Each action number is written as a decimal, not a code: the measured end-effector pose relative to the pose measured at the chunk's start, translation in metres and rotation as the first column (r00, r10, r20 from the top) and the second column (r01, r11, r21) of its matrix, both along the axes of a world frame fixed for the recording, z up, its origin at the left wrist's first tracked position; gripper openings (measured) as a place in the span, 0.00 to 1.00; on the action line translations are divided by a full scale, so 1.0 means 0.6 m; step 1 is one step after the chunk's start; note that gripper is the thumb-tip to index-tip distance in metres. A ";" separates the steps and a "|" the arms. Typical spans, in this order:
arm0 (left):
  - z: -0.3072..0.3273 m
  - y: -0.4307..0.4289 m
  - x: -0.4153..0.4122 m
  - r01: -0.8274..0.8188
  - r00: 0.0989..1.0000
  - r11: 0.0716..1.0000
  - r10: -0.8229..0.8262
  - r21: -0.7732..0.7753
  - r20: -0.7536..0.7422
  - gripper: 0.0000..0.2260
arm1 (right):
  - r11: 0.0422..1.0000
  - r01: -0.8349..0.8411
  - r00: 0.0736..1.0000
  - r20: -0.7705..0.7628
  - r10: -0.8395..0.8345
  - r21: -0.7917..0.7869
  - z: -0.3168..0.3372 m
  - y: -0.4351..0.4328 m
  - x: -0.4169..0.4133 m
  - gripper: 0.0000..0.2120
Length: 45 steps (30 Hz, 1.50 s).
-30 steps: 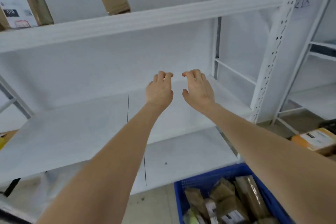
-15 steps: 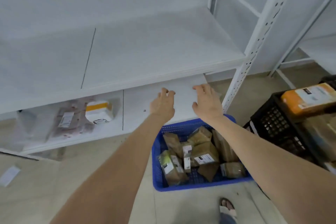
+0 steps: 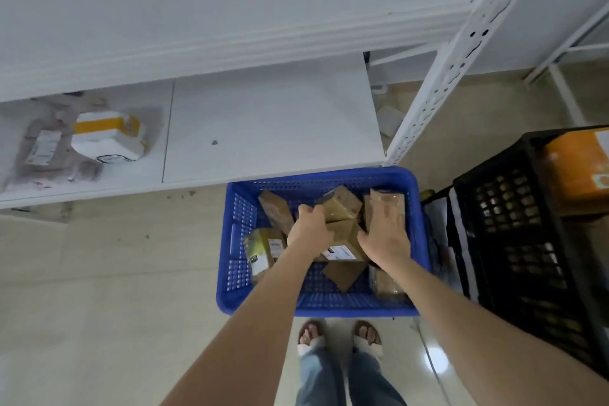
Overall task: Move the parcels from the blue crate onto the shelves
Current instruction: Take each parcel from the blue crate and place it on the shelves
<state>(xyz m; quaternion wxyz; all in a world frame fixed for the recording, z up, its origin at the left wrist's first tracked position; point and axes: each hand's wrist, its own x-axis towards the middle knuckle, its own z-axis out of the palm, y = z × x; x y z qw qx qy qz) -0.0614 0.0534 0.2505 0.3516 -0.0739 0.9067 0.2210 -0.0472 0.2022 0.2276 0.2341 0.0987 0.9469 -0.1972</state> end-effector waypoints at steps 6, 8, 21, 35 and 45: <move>-0.186 0.035 -0.014 0.026 0.998 0.996 -0.030 0.080 0.049 0.17 | 0.999 0.004 0.986 0.165 0.002 -0.036 -0.189 0.010 0.011 0.34; -0.237 0.054 -0.017 -0.009 0.999 0.994 0.004 0.110 0.048 0.17 | 0.998 0.062 0.983 0.171 -0.059 -0.012 -0.242 0.024 0.001 0.36; -0.486 0.132 -0.067 -0.081 0.990 0.972 0.054 0.221 0.127 0.16 | 0.889 0.446 0.886 0.091 -0.455 0.099 -0.480 0.114 -0.078 0.59; -0.408 0.066 -0.108 -0.632 0.771 0.691 0.608 0.352 0.190 0.27 | 0.934 0.357 0.934 -0.020 -0.357 -0.004 -0.382 0.038 -0.106 0.43; -0.031 -0.128 -0.088 -0.892 0.231 0.049 0.905 0.450 0.359 0.31 | 0.962 -0.158 0.969 -0.222 0.108 -0.222 -0.031 -0.094 -0.071 0.42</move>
